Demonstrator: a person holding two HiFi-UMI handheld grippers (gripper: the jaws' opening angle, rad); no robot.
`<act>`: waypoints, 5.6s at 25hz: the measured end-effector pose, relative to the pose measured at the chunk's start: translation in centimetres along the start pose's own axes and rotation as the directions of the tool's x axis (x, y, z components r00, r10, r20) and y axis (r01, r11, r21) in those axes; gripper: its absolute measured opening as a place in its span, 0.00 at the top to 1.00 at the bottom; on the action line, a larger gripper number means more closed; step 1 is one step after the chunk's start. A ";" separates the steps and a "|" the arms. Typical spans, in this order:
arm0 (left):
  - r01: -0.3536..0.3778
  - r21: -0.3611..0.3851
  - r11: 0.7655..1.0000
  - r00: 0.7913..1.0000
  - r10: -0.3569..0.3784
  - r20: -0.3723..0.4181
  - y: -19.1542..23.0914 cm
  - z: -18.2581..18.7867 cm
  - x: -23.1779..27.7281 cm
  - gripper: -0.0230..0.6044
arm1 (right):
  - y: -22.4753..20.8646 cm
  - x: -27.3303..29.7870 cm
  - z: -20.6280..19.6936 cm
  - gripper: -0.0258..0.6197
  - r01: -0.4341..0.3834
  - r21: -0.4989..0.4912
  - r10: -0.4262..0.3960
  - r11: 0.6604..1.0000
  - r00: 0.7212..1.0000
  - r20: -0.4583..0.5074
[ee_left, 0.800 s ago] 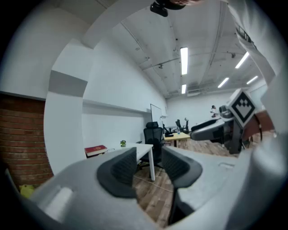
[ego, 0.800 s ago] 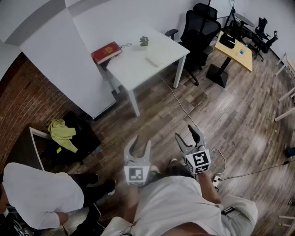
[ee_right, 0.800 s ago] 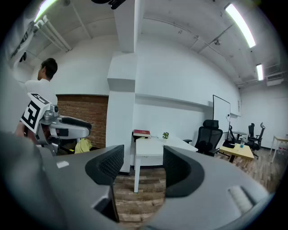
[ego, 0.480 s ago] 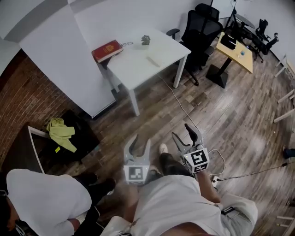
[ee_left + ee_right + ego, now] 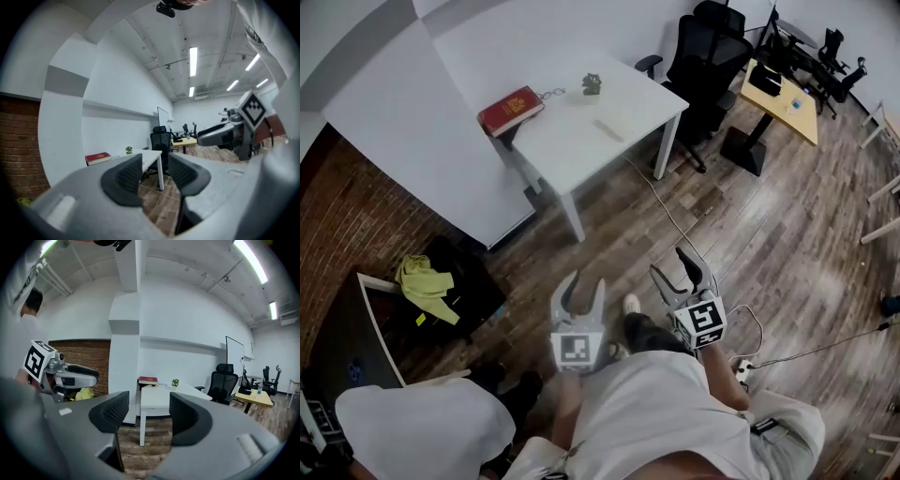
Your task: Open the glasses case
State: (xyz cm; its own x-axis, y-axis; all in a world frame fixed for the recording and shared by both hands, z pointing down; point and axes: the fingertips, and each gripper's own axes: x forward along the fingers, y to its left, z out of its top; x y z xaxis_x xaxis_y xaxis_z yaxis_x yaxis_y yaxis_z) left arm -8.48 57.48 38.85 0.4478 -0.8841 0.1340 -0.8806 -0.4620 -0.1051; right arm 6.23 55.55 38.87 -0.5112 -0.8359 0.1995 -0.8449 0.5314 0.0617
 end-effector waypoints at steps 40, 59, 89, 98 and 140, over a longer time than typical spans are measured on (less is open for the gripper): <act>-0.067 0.068 0.995 0.997 0.069 -0.029 5.6 2.8 20.3 0.70 | -14.9 16.2 2.6 0.56 -0.098 0.024 0.098 0.995 0.995 0.012; -0.059 0.024 0.998 0.997 0.060 -0.043 10.2 2.9 26.6 0.70 | -18.0 23.0 3.3 0.56 -0.070 0.023 0.070 0.997 0.998 -0.004; 0.097 0.025 0.995 0.995 -0.096 -0.029 21.8 3.6 40.6 0.69 | -22.9 38.0 5.7 0.56 0.073 0.041 -0.069 0.997 0.995 -0.070; 0.138 0.012 0.990 0.990 -0.137 -0.033 24.6 3.1 43.6 0.68 | -23.6 41.6 5.8 0.56 0.108 0.043 -0.104 0.993 0.990 -0.091; 0.189 -0.020 0.982 0.970 -0.190 -0.154 27.5 -2.5 59.4 0.68 | -33.3 52.8 2.0 0.56 0.081 0.060 -0.065 0.995 0.968 -0.242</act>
State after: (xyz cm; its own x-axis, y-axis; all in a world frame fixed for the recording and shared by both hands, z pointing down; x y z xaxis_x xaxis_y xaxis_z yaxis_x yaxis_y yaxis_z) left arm -6.44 -7.58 46.42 0.5779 -0.7585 0.3013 -0.7827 -0.6196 -0.0584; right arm 7.07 -6.54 45.37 -0.4023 -0.8105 0.4258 -0.8916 0.4524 0.0187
